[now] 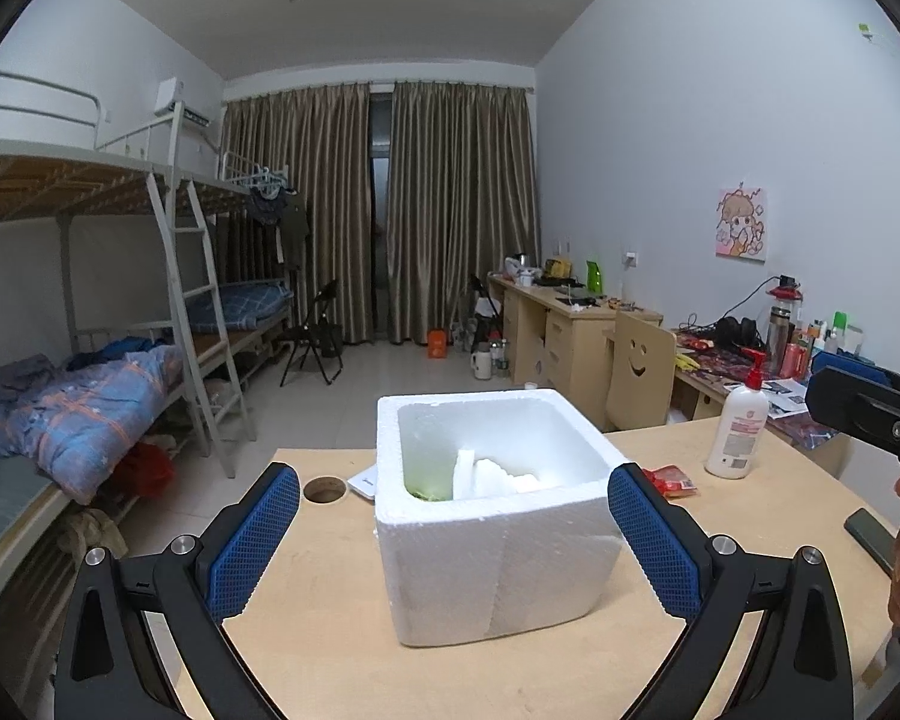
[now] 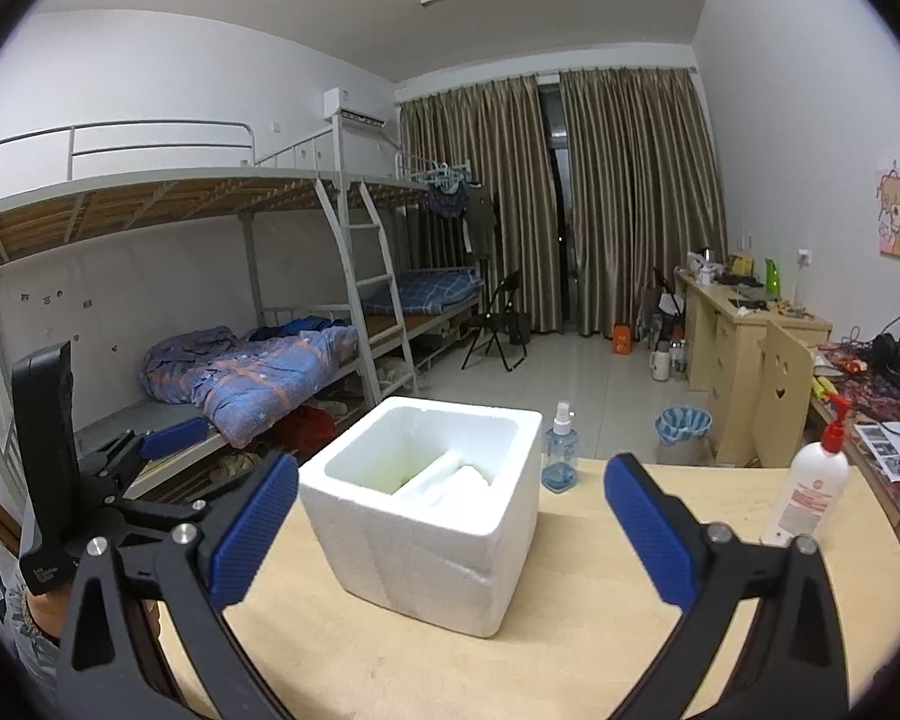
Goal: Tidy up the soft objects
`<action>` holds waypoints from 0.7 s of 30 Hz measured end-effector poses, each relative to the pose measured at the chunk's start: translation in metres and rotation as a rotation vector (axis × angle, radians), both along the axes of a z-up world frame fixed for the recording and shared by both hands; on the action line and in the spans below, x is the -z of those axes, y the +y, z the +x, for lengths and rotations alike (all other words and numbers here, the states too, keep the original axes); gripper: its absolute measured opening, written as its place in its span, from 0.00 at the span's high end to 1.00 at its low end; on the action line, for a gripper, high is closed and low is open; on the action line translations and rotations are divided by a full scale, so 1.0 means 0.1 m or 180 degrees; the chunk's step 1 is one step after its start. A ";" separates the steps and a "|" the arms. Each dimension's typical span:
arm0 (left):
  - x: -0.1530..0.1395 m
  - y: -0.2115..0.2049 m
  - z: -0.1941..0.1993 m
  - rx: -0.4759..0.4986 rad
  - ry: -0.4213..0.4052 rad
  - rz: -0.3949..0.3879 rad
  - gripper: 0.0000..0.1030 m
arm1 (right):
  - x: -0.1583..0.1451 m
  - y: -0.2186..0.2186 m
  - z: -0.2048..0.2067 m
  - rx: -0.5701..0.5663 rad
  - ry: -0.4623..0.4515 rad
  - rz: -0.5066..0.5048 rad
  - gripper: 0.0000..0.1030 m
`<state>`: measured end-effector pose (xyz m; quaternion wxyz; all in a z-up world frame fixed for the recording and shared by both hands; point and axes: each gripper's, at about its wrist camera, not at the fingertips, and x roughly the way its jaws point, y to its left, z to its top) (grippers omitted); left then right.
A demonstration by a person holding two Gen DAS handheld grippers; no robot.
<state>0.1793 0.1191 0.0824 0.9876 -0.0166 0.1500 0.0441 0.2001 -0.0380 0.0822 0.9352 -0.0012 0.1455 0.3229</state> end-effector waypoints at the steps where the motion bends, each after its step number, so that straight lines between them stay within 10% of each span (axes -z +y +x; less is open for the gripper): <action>1: -0.01 -0.02 -0.04 -0.0002 -0.0008 0.0016 0.00 | 0.00 -0.01 -0.03 -0.0003 -0.0011 0.0004 0.00; 21: -0.05 -0.43 -0.76 0.0001 -0.0235 0.0173 0.00 | 0.05 -0.30 -0.60 -0.0010 -0.0219 0.0119 0.00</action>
